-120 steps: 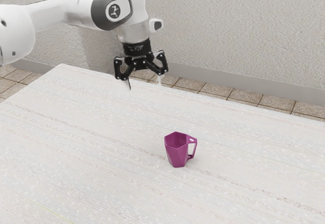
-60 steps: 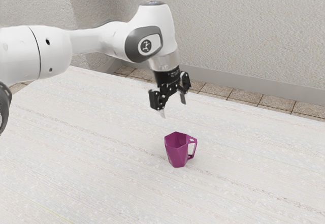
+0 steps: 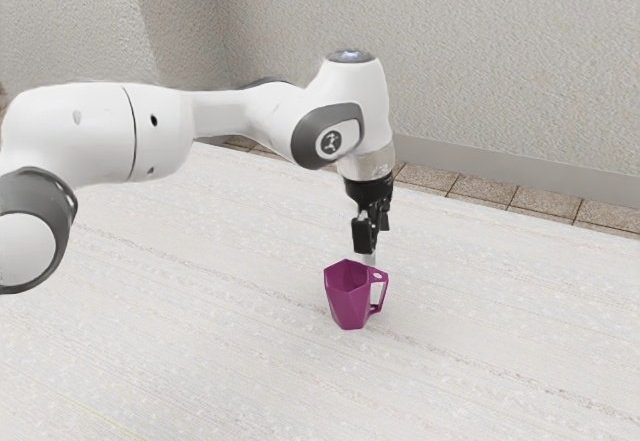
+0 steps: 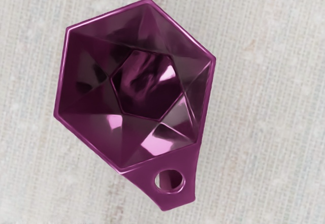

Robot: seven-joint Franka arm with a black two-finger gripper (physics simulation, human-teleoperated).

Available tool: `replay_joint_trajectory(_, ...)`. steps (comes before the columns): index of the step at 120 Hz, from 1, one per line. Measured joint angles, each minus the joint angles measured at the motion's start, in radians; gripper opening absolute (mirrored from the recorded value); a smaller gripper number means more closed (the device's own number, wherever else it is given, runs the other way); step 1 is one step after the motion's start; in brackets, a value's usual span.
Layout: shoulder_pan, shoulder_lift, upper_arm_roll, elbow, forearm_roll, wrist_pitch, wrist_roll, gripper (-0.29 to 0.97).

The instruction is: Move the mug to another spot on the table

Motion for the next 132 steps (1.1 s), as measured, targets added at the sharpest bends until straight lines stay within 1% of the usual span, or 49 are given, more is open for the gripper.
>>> replay_joint_trajectory(12,-0.006,0.007,-0.003,0.001,0.024,0.005,-0.089,0.68)
replay_joint_trajectory(34,-0.022,0.016,-0.006,-0.011,0.044,0.004,-0.224,0.68)
replay_joint_trajectory(60,-0.038,0.048,-0.006,-0.019,0.108,-0.001,-0.341,0.68)
replay_joint_trajectory(77,-0.048,0.059,-0.006,-0.019,0.141,-0.004,-0.398,0.68)
replay_joint_trajectory(111,-0.051,0.087,-0.006,-0.017,0.172,-0.004,-0.475,0.68)
replay_joint_trajectory(132,-0.052,0.100,-0.006,-0.015,0.196,0.002,-0.495,0.68)
